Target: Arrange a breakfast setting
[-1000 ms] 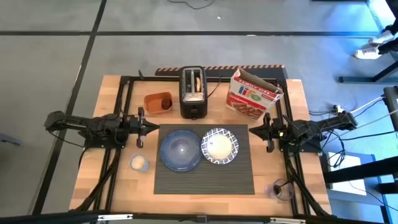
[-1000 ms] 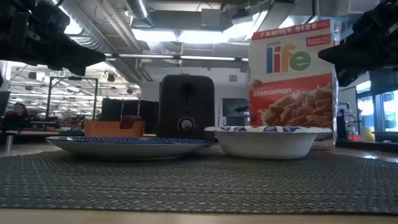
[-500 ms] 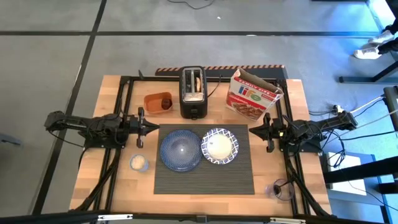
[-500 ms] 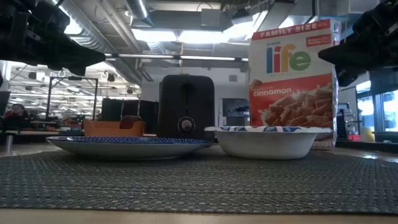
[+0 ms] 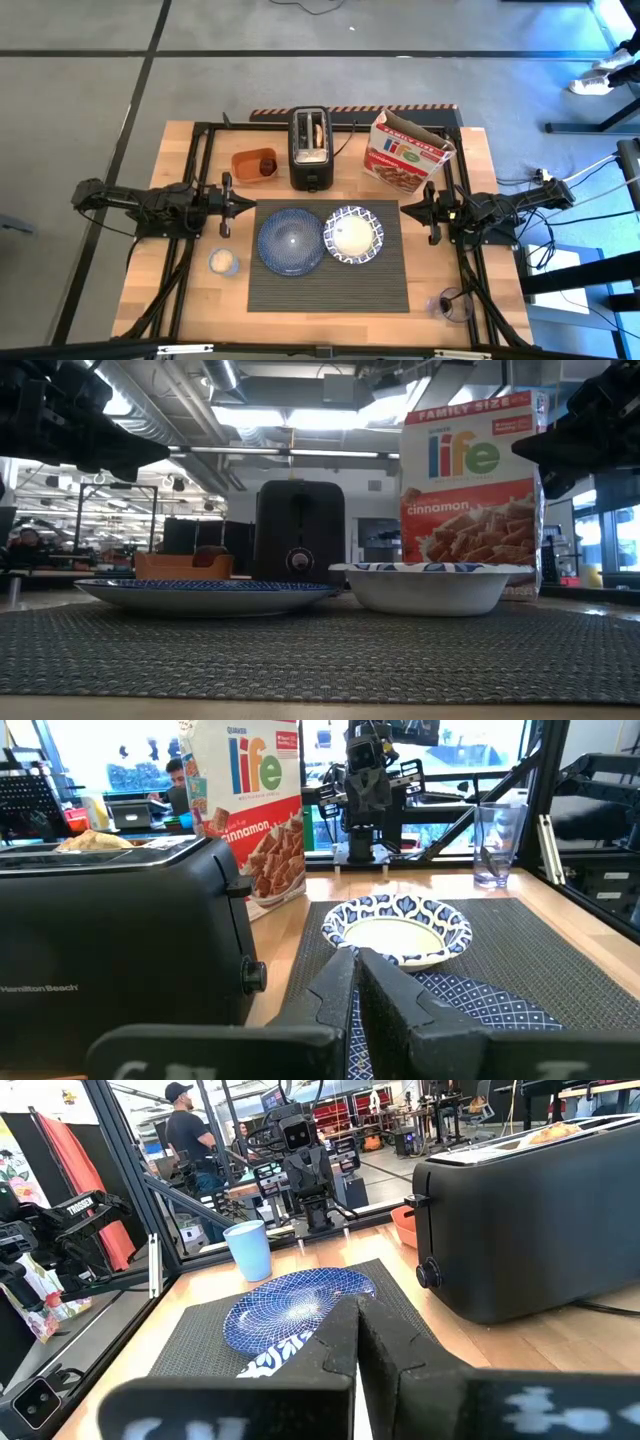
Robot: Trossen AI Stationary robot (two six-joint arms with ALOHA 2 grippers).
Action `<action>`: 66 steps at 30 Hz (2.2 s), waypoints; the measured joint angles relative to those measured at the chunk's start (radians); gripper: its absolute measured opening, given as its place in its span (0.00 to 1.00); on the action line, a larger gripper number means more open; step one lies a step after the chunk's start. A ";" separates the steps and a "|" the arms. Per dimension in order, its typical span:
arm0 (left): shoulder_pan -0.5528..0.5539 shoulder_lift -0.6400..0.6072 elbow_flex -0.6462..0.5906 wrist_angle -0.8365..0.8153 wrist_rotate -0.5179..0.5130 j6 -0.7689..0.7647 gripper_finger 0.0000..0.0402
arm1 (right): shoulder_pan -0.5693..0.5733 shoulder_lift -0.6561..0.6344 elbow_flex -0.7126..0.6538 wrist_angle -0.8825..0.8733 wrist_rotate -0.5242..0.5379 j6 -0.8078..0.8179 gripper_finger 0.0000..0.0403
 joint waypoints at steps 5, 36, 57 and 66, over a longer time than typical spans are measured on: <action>0.000 0.000 0.000 0.000 0.000 0.000 0.03 | 0.000 0.000 0.000 0.000 0.000 0.000 0.00; 0.000 -0.001 0.000 0.094 -0.016 0.079 0.03 | 0.000 0.000 0.000 0.000 0.000 -0.001 0.00; 0.216 0.279 0.185 0.447 -0.162 0.266 0.03 | 0.000 0.000 0.000 0.017 0.039 -0.030 0.00; 0.404 0.627 0.323 0.570 -0.114 0.237 0.03 | 0.000 0.000 0.000 0.031 0.105 -0.033 0.00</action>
